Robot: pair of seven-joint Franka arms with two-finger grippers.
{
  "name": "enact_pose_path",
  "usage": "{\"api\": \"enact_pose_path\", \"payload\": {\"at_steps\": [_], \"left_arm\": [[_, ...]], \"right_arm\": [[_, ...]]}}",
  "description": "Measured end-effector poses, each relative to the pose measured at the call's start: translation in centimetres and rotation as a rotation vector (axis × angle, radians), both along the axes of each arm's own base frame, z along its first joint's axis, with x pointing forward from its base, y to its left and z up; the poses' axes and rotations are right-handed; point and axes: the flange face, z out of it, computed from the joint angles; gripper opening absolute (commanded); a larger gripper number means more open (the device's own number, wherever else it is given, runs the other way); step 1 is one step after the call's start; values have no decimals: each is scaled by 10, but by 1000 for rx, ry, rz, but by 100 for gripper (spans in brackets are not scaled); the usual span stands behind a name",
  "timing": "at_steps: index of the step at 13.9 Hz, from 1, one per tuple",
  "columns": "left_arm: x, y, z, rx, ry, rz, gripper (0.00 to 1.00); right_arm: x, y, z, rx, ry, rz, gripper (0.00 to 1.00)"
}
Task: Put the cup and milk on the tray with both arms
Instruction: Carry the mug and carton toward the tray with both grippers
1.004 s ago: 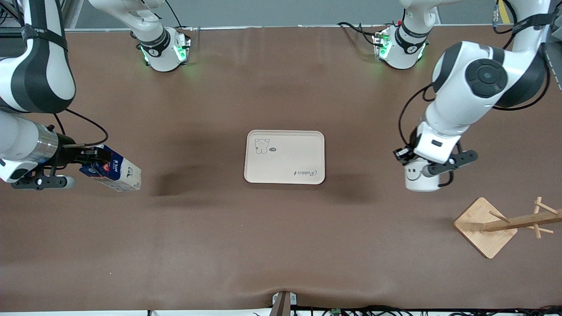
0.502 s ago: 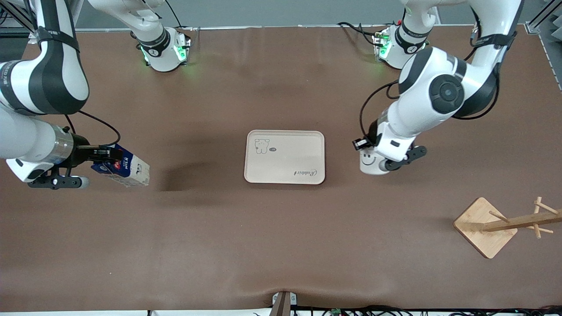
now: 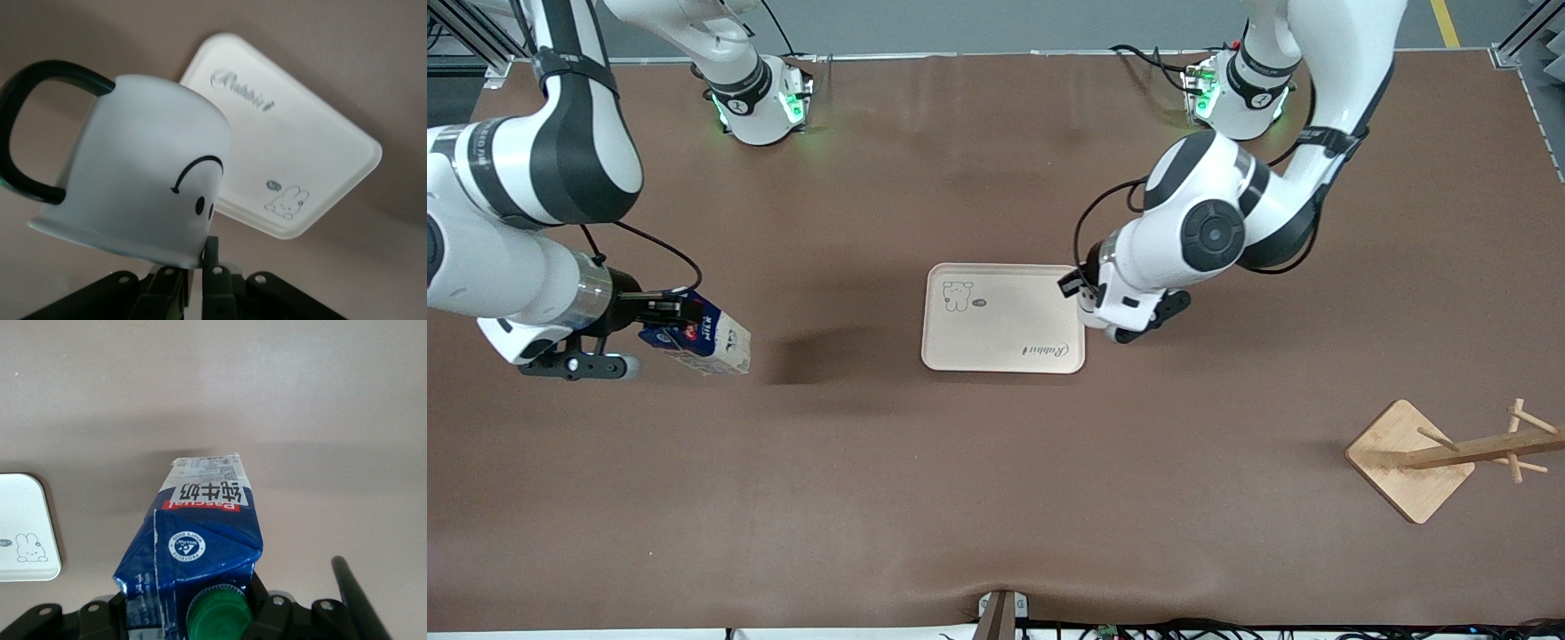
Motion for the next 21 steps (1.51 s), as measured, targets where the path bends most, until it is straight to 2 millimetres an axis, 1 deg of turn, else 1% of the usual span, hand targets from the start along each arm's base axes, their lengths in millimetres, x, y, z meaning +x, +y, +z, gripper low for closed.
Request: {"api": "enact_pose_path", "payload": {"at_steps": [2, 4, 7, 9, 11, 13, 15, 17, 18, 19, 20, 21], "left_arm": [[-3, -10, -19, -14, 58, 19, 0], [-2, -16, -39, -52, 132, 48, 0], [0, -20, -77, -73, 219, 71, 0], [-5, -27, -103, -70, 264, 64, 0], [-11, -35, -123, -66, 298, 54, 0], [-13, -37, -134, -65, 316, 53, 0], [-12, -36, -139, -65, 322, 56, 0], [-11, -35, -144, -63, 328, 57, 0], [-12, -34, -147, -63, 332, 55, 1], [-12, -34, -151, -64, 337, 53, 20], [-12, -33, -153, -64, 340, 52, 54], [-11, -33, -154, -66, 340, 52, 100]], "right_arm": [[-3, 28, -6, -9, 8, 2, 14], [-5, 51, -17, -21, 21, -2, 14], [-11, 86, -30, -38, 40, 3, 14], [-18, 111, -34, -43, 47, 32, 14], [-28, 140, -37, -35, 60, 20, 14], [-40, 171, -39, -14, 77, -14, 14], [-52, 197, -39, -14, 81, -26, 14], [-59, 212, -40, -22, 77, -38, 14], [-60, 214, -41, -24, 76, -45, 14], [-60, 217, -43, -27, 77, -58, 14], [-62, 223, -46, -32, 75, -83, 14], [-65, 233, -51, -36, 67, -107, 14]]}}
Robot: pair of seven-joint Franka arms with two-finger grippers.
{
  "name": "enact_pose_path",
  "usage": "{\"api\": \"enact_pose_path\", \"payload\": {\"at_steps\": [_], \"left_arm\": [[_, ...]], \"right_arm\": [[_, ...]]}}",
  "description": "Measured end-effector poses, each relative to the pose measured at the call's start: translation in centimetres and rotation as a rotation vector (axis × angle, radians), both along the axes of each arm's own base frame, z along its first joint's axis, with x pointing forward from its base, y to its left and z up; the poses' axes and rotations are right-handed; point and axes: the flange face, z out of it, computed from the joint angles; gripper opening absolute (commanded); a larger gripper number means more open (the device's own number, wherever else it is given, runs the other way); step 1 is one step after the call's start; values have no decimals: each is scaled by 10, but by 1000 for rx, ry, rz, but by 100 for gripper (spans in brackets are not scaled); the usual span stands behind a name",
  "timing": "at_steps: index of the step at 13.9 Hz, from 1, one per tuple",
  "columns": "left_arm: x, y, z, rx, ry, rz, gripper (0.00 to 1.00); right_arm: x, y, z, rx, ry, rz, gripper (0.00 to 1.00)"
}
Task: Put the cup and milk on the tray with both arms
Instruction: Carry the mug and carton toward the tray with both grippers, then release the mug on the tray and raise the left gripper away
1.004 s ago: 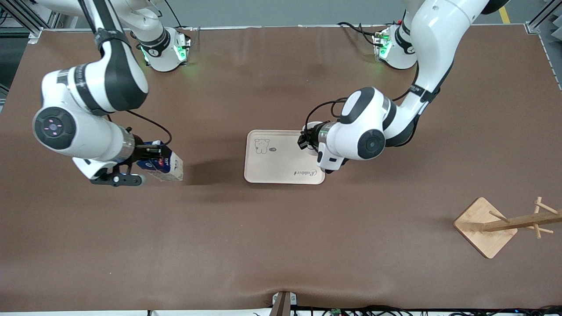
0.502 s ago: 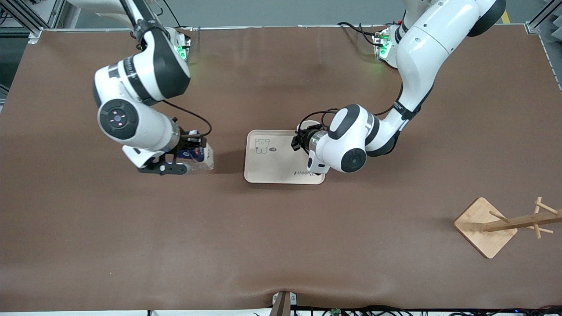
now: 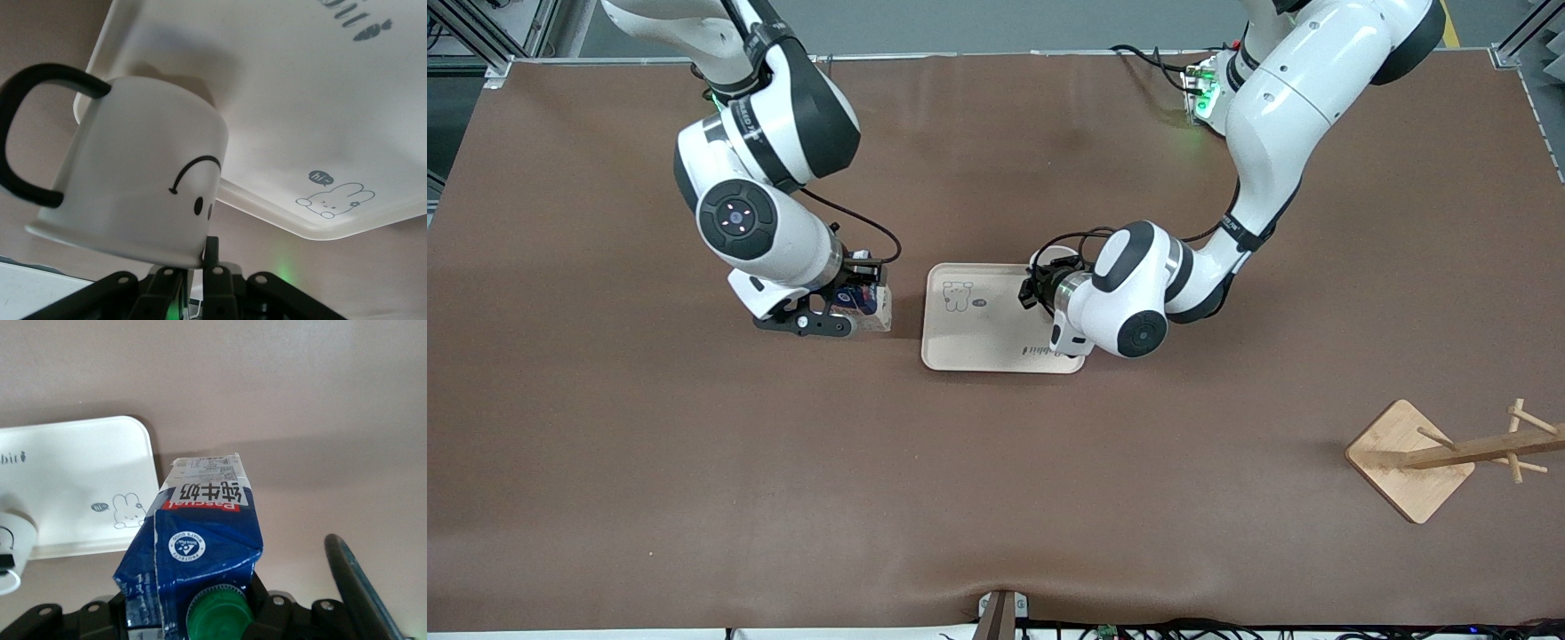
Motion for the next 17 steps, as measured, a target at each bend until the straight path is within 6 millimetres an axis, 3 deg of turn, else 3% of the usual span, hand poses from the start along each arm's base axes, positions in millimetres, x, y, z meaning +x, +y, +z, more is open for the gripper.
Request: {"api": "enact_pose_path", "payload": {"at_steps": [6, 10, 12, 14, 16, 17], "left_arm": [[14, 0, 13, -24, -35, 7, 100], [52, 13, 62, -23, -162, 2, 100], [74, 40, 94, 31, -261, -15, 100], [95, 80, 123, 115, -362, -33, 100], [108, 112, 148, 252, -492, -105, 100], [110, 123, 158, 331, -542, -154, 100]], "right_arm": [[-22, 71, -44, 57, -25, -44, 14], [-39, 99, -64, 47, -12, -10, 17], [-44, 109, -71, 47, -16, 2, 31], [-43, 111, -74, 53, -27, 1, 48], [-40, 112, -74, 63, -45, -3, 80], [-40, 113, -75, 64, -46, -2, 88]]}}
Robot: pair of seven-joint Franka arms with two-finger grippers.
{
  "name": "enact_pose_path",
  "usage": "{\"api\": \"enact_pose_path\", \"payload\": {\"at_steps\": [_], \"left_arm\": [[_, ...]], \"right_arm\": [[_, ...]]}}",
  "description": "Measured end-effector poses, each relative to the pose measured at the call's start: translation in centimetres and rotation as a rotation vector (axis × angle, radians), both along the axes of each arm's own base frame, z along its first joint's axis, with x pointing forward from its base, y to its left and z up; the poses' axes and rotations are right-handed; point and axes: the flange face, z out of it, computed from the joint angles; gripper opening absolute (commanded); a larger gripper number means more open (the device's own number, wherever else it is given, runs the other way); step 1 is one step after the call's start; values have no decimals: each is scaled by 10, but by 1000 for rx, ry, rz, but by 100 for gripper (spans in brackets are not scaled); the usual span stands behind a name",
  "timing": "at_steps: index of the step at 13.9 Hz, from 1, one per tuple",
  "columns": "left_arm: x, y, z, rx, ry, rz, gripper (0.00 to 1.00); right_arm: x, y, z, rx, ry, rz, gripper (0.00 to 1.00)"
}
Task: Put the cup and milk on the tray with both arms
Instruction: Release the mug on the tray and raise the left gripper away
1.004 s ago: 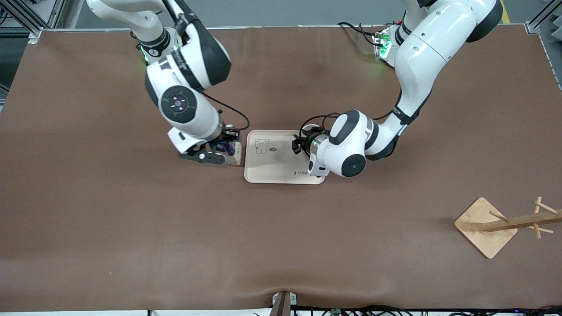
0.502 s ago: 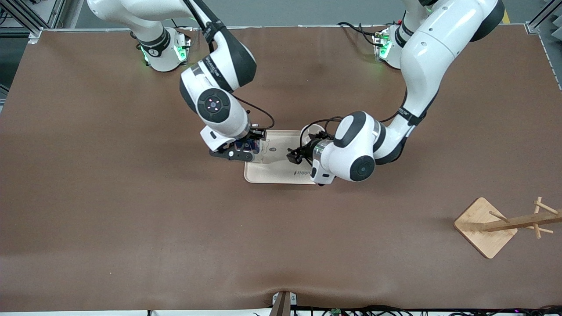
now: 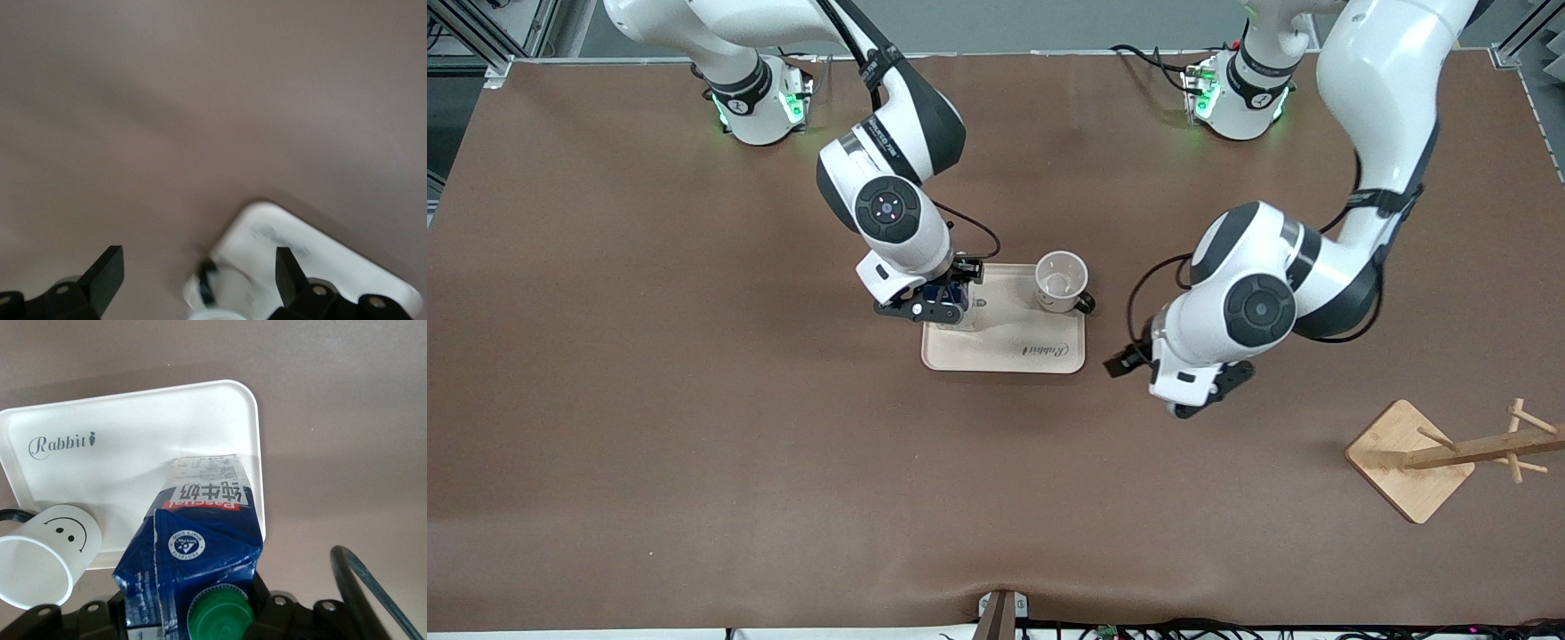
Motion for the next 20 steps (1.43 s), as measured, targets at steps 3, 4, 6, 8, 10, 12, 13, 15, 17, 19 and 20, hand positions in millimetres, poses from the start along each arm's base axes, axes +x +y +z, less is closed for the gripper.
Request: {"api": "enact_pose_path", "payload": {"at_steps": [3, 4, 6, 8, 10, 12, 13, 15, 17, 19, 20], "left_arm": [[-1, 15, 28, 159, -85, -66, 100], [0, 22, 38, 176, -100, -82, 100], [9, 54, 60, 187, -120, -127, 100], [18, 95, 84, 189, -139, -190, 100], [19, 122, 109, 198, -161, -219, 100], [11, 138, 134, 220, -155, -249, 100], [6, 141, 146, 230, -158, -266, 100], [-5, 146, 173, 247, -166, -309, 100], [-17, 152, 194, 224, -158, -336, 100], [-29, 172, 215, 160, -152, -359, 100], [-36, 189, 225, 125, -150, -368, 100]], "right_arm": [[-2, 2, -4, -4, 3, -5, 100], [-2, 3, -5, -5, 3, -11, 100], [-2, 4, -5, -6, 3, -13, 100], [-3, 4, -6, -7, 3, -14, 100], [-3, 4, -6, -7, 4, -14, 100], [-3, 5, -6, -6, 3, -14, 100], [-3, 5, -6, -7, 4, -15, 100], [-3, 5, -7, -6, 3, -15, 100], [-4, 6, -6, -5, 4, -13, 100], [-5, 8, -6, -3, 4, -12, 100], [-5, 8, -6, -2, 3, -11, 100]]}}
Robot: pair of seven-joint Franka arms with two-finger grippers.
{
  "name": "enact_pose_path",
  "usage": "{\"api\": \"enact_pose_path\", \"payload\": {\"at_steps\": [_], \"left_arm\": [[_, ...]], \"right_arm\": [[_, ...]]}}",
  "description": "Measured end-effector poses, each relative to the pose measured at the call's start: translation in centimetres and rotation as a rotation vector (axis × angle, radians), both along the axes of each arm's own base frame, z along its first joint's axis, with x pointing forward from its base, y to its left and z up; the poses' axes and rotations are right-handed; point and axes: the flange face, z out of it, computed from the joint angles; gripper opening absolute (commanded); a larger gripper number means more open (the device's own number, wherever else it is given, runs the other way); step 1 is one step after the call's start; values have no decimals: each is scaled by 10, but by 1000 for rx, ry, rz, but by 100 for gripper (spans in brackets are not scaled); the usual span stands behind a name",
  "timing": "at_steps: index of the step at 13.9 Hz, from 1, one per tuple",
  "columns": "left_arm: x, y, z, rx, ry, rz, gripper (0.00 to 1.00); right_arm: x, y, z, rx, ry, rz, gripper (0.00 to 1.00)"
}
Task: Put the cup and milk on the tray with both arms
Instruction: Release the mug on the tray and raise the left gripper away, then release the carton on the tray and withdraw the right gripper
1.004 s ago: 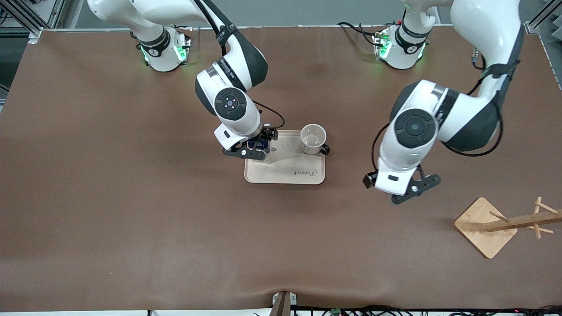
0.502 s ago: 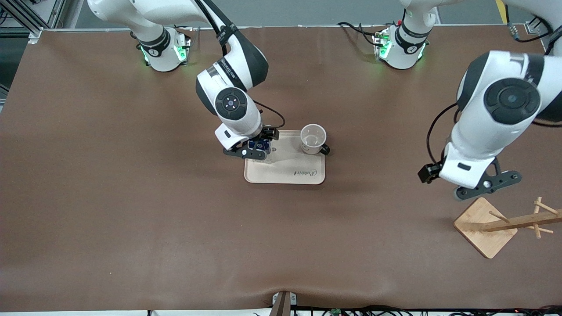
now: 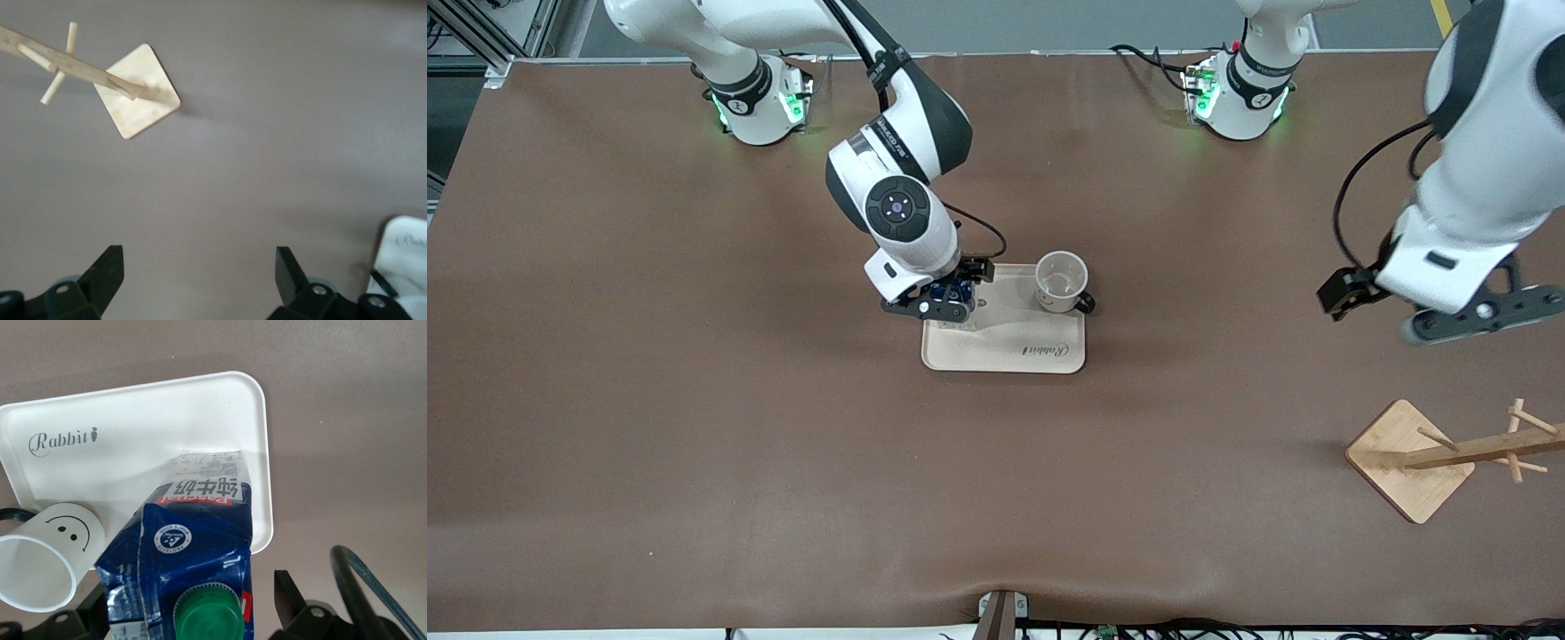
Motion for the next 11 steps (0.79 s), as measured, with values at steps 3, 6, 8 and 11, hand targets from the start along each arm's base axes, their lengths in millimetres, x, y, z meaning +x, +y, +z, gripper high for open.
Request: {"api": "enact_pose_path", "payload": {"at_steps": [3, 6, 8, 11], "left_arm": [[-25, 46, 21, -50, 22, -35, 100], [-46, 58, 35, -110, 47, -29, 100], [-53, 50, 42, -114, 51, -44, 100], [-58, 46, 44, -113, 63, -50, 100]], "right_arm": [[4, 0, 6, 7, -11, -3, 100], [16, 1, 31, 37, -55, -15, 100], [34, -9, 61, 69, -104, -41, 100], [71, -62, 122, 80, -133, -75, 100]]}}
